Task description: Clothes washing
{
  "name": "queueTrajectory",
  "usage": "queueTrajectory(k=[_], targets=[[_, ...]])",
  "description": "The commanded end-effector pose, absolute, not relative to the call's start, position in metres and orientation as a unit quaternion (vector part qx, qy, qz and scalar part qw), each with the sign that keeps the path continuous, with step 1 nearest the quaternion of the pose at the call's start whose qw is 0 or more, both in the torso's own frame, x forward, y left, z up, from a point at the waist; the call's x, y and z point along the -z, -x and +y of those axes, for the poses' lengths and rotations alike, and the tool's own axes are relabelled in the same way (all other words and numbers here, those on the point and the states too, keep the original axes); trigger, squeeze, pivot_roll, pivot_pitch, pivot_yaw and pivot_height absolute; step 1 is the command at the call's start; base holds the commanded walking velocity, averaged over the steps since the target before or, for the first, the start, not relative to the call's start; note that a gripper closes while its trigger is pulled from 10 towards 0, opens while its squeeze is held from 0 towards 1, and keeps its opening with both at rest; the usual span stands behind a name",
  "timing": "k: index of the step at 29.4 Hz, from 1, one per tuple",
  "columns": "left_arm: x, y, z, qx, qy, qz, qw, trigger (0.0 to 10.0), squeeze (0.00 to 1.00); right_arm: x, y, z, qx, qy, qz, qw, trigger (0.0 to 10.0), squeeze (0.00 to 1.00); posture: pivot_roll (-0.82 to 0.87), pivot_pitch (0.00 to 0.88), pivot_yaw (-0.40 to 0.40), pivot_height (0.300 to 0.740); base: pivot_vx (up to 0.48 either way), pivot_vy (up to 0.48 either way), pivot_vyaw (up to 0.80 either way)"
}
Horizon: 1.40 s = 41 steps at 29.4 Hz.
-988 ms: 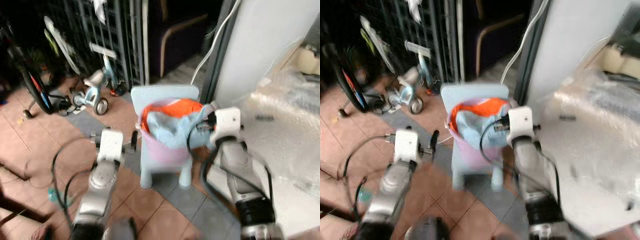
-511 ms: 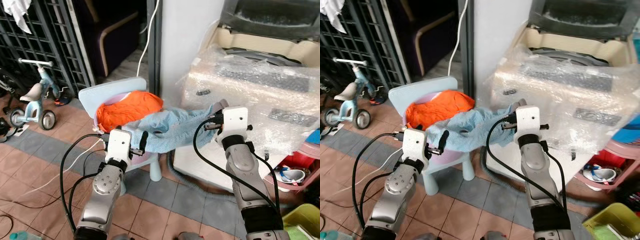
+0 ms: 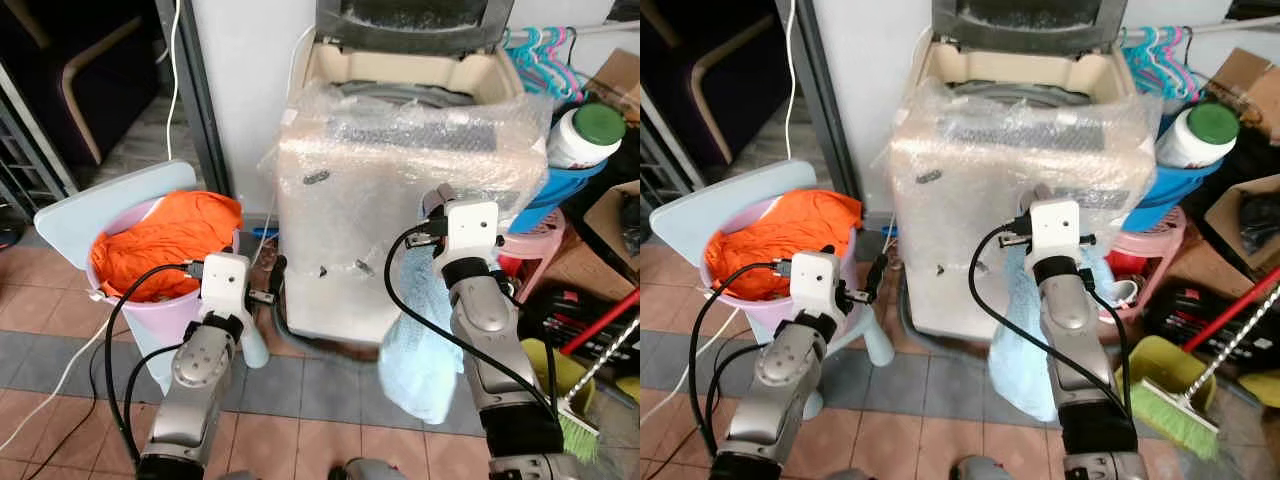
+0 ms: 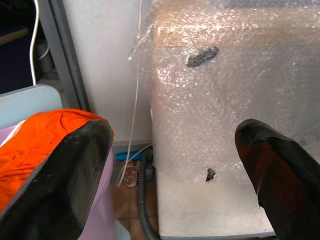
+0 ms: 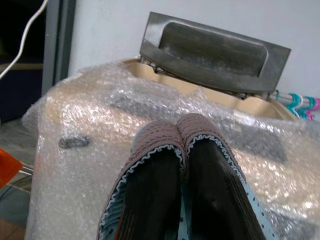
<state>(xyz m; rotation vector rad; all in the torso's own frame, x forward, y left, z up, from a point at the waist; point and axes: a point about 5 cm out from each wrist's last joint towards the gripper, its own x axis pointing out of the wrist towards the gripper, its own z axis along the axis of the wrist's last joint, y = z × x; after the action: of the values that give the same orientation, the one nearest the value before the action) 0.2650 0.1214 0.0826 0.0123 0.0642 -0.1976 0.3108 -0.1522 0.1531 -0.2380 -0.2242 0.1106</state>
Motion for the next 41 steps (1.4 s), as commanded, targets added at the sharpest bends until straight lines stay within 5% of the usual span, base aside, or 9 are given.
queueTrajectory(k=[1, 10, 33, 41], targets=[[-0.085, -0.265, 0.125, 0.086, -0.002, 0.032, 0.996, 10.0, 0.00, -0.169, -0.315, -0.147, -0.082, 0.129, -0.146, 0.977, 10.0, 0.00, -0.06, 0.000, 0.007, 0.740, 0.311, 0.000, 0.00], [-0.081, -0.266, 0.134, 0.052, -0.008, 0.051, 0.997, 10.0, 0.00, -0.201, -0.334, -0.157, -0.125, 0.162, -0.178, 0.963, 10.0, 0.00, -0.05, 0.000, 0.006, 0.740, 0.413, 0.000, 0.00], [-0.079, -0.268, 0.131, 0.051, -0.004, 0.067, 0.996, 10.0, 0.00, -0.283, -0.378, -0.199, -0.060, 0.208, -0.243, 0.945, 10.0, 0.00, -0.04, 0.000, 0.003, 0.740, 0.451, 0.000, 0.00], [-0.079, -0.273, 0.125, 0.059, -0.003, 0.069, 0.996, 10.0, 0.00, -0.372, -0.392, -0.212, 0.025, 0.221, -0.323, 0.920, 10.0, 0.00, -0.06, 0.000, 0.011, 0.740, 0.480, 0.000, 0.00]])
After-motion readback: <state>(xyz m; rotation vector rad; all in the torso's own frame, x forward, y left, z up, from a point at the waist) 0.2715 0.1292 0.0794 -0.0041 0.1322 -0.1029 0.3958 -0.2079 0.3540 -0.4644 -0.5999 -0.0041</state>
